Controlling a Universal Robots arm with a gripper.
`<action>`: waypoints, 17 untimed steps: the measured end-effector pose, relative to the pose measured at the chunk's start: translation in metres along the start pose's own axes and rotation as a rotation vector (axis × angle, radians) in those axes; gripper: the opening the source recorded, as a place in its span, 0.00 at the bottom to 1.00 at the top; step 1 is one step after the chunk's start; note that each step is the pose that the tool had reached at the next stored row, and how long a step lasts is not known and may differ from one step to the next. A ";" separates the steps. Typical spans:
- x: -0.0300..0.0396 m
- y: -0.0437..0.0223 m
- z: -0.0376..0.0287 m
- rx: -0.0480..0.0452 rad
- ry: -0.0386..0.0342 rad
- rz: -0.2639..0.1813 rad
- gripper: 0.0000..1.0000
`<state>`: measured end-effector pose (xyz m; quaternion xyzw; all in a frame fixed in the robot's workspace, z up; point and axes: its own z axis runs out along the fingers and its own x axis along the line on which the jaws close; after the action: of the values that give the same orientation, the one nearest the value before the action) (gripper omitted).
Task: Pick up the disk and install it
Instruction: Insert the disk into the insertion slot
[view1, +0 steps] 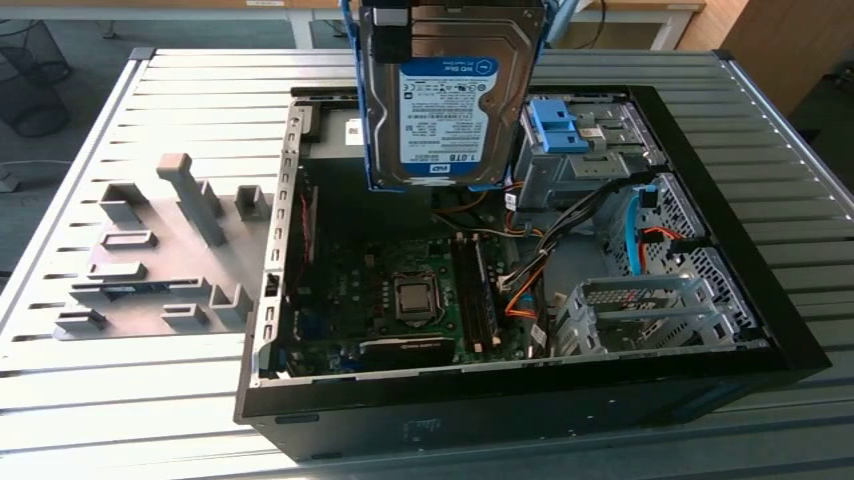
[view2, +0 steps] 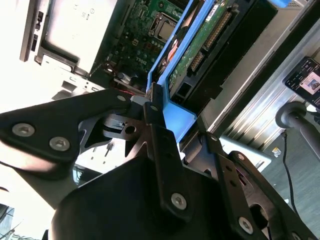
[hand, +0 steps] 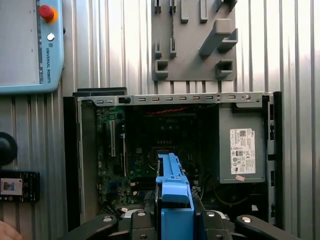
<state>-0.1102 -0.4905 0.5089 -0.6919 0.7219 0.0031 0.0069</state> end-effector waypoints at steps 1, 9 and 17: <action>0.0010 0.0000 0.0001 0.0000 0.0002 0.000 0.36; 0.0023 -0.0103 0.0013 0.0001 0.0003 0.000 0.36; 0.0028 -0.0113 0.0019 0.0000 0.0004 0.000 0.36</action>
<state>-0.0990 -0.4938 0.5071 -0.6919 0.7220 0.0030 0.0068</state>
